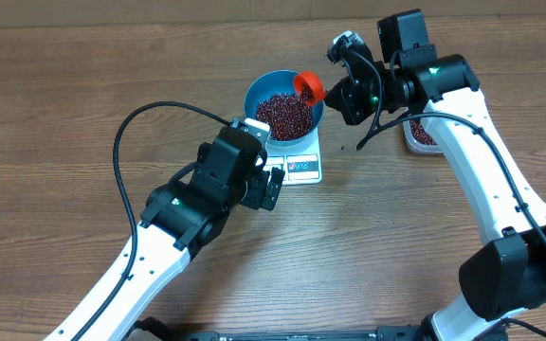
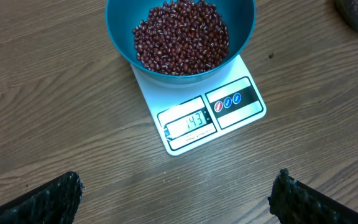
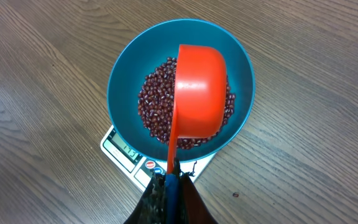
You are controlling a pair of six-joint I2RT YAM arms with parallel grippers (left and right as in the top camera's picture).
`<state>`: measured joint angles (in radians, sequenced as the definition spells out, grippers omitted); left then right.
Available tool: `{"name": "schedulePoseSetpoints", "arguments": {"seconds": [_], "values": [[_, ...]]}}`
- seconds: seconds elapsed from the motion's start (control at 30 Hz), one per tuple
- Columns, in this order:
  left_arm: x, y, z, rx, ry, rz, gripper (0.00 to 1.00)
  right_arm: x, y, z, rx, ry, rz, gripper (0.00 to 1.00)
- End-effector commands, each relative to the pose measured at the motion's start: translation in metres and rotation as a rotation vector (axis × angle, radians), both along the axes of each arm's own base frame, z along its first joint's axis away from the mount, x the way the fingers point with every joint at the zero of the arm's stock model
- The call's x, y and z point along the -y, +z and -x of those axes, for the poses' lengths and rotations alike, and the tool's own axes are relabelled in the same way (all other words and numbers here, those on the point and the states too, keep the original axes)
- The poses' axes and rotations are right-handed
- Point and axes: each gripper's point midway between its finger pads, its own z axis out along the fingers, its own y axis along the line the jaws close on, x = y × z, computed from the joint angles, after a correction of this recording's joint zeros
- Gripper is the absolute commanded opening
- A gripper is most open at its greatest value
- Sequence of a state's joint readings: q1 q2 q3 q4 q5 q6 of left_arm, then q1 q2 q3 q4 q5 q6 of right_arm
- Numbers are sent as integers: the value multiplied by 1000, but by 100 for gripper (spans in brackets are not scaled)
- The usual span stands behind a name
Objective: Scoop item into bowl and weigh 150g on scale
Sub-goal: 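Tilt the red scoop slightly to trickle beans into the blue bowl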
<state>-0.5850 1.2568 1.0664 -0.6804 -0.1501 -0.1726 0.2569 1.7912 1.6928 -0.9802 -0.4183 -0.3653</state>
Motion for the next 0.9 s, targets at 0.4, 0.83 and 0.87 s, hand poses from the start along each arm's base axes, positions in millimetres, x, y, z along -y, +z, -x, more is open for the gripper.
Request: {"name": "schedulePoseSetpoints", "arguments": {"seconds": [0.4,0.83,0.87], "values": [[0,-2,0,-3,-13,-4,100,-2,15,-2,34,8,-17,4],[0,-2,0,-3,-13,-4,100,-8,17,0,34,30,-38,4],[0,-2,0,-3,-13,-4,100,-3,15,-3,44,9,-7,3]]}}
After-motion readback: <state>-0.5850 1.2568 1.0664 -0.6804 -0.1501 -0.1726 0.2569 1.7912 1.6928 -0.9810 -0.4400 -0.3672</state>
